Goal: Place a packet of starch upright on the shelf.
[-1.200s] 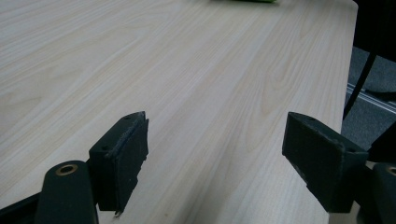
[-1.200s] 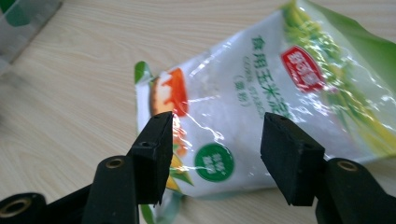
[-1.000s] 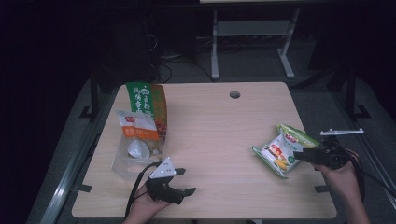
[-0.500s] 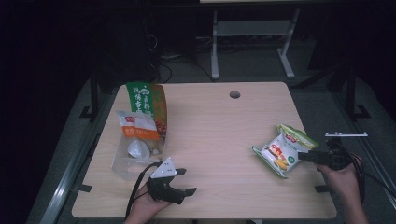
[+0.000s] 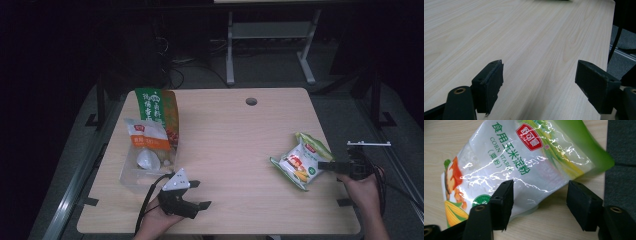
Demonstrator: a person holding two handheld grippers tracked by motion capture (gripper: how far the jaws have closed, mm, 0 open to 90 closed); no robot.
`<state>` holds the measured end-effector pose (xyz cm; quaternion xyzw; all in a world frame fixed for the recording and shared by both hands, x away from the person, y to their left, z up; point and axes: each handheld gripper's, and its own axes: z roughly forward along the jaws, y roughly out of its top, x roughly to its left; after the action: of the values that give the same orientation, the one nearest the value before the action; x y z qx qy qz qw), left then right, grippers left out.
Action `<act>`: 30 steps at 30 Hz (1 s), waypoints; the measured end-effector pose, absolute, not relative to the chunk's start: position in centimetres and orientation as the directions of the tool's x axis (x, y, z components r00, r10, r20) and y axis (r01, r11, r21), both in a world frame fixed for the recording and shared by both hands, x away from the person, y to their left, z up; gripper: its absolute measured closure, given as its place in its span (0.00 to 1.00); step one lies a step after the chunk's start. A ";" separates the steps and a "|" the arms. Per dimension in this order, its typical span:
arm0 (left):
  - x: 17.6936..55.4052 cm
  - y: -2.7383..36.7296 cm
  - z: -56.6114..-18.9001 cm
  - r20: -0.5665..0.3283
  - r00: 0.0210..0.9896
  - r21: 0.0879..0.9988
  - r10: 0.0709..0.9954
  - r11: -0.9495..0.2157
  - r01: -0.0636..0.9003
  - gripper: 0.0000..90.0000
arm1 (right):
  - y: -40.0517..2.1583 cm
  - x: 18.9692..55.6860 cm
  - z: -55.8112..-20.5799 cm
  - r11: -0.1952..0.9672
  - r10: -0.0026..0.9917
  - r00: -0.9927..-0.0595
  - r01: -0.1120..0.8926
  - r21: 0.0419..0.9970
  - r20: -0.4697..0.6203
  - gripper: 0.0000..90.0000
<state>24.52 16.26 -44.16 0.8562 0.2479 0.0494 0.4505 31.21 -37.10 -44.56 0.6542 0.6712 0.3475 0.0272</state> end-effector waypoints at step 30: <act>24.5 16.1 -44.1 -0.142 0.868 0.798 0.475 -0.464 0.385 0.25 | -34.2 31.4 -42.7 -0.027 0.851 -0.268 0.837 0.547 0.452 0.99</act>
<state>24.54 16.15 -44.11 0.8542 0.2517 0.0500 0.4523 31.39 -34.19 -42.68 0.6050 0.6974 0.3840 0.0092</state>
